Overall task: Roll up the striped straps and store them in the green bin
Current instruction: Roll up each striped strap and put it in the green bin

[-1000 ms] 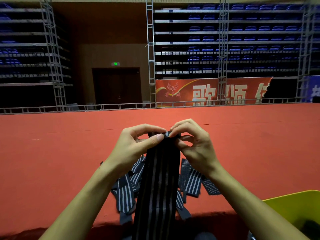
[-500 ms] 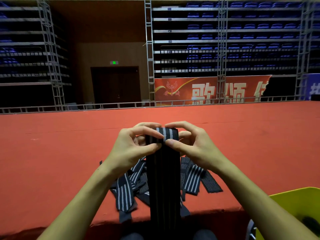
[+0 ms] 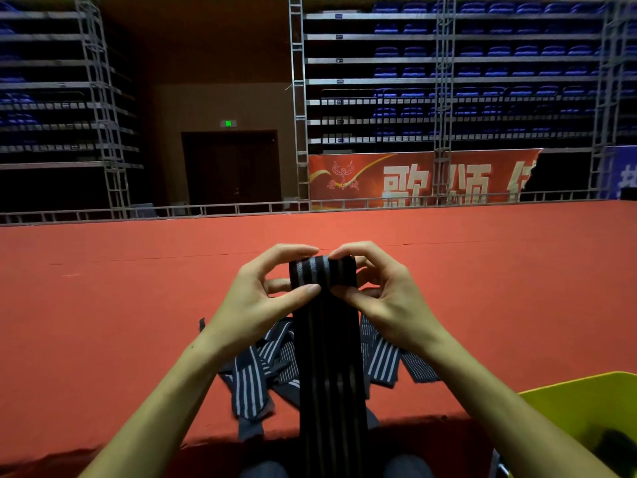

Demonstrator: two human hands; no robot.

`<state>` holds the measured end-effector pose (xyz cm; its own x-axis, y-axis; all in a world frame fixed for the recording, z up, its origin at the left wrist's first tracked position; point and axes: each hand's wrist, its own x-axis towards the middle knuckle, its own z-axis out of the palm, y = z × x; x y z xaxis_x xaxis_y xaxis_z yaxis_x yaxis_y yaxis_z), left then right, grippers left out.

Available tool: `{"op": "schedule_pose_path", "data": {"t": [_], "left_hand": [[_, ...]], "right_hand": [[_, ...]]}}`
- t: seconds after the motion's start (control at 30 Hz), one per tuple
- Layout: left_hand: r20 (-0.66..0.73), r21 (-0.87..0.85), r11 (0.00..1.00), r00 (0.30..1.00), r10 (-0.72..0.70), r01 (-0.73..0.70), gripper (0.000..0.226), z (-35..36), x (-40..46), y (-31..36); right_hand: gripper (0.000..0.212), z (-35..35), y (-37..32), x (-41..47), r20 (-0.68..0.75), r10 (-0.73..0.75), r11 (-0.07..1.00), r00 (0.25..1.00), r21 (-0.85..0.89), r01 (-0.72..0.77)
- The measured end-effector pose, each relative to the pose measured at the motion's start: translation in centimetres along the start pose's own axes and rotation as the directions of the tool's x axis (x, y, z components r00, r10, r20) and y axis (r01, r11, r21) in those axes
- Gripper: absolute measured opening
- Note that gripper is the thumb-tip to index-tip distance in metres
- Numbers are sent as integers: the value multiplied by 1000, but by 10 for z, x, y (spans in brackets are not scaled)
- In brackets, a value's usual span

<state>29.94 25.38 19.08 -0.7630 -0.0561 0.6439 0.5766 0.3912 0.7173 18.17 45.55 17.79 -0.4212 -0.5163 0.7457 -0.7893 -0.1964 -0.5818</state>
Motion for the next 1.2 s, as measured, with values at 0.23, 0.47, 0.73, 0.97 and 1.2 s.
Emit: {"op": "schedule_pose_path", "data": {"t": [0.23,0.47,0.73,0.97,1.2], "left_hand": [[-33,27,998,998,58,-57,38,0,0,-2],[-61,150,977,985,162,-151,37,-1,3,-8],[-151,40,991,980,133,-128,40,11,0,-14],[-134,88,990,983,122,-111,44,30,-3,-17],[-74,218,971,990,120,-101,52,33,-5,-19]], "right_hand": [[43,1,0,-3,9,36,999,999,-24,-36],[30,-2,-12,0,93,219,966,971,120,-229],[34,12,-2,1,-1,212,952,977,225,-206],[53,36,4,-5,-103,224,974,969,28,-223],[61,43,2,-7,-93,238,969,967,-41,-243]]}}
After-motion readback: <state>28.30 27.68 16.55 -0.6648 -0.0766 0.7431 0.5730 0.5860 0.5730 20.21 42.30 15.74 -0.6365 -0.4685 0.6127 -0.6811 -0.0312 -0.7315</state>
